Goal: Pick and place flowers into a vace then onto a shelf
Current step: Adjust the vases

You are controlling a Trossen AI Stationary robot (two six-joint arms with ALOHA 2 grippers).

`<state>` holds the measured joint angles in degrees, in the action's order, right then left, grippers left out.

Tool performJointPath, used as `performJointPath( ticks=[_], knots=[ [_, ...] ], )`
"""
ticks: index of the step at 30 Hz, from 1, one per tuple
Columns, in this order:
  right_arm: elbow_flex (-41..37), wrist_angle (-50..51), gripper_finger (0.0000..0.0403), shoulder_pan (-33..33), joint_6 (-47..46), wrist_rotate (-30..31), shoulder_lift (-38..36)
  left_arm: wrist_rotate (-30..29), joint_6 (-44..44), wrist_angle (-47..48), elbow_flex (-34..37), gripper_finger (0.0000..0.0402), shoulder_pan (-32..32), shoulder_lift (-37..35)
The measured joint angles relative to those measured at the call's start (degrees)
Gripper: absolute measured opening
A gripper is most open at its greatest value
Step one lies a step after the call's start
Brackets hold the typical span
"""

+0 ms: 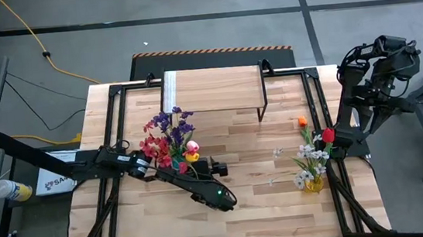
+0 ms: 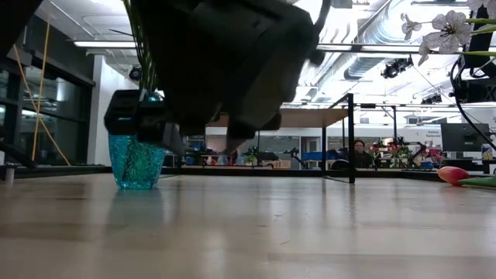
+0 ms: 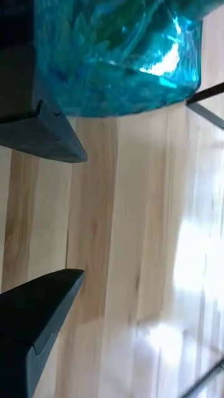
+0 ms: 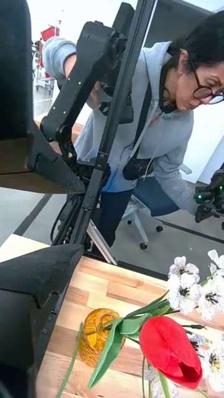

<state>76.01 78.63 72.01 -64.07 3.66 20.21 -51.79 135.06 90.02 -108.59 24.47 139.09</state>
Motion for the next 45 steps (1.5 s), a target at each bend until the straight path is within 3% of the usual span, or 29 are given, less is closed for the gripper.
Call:
performJointPath(
  ticks=[13, 21, 31, 36, 40, 45],
  knots=[
    [0.00, 0.00, 0.0133, 0.00, 0.02, 0.27, 0.00, -3.30, -3.49, -3.03, -12.58, 0.0326, 5.91, 0.00],
    [0.00, -0.52, 0.0133, -0.01, -0.34, 0.94, 0.00, -4.26, -6.25, -11.42, -12.77, 0.0326, 7.12, 0.00],
    [0.00, -3.58, 0.0133, 0.00, -0.38, 0.94, 0.00, -4.14, -7.66, -14.53, -12.77, 0.0326, 7.03, 0.00],
    [0.00, -3.56, 0.0133, 0.00, -0.14, 1.02, 0.00, 0.33, -9.33, -15.44, -12.77, 0.0325, 6.53, 0.00],
    [0.02, -3.52, 0.0133, 0.00, -0.03, 2.29, 0.00, 2.21, -11.57, -15.70, -12.76, 0.0300, 5.50, 0.00],
    [0.00, -3.52, 0.0133, -0.01, 0.02, 3.26, 0.00, 0.04, -15.18, -17.18, -12.75, 0.0238, 2.92, 0.00]
  ],
)
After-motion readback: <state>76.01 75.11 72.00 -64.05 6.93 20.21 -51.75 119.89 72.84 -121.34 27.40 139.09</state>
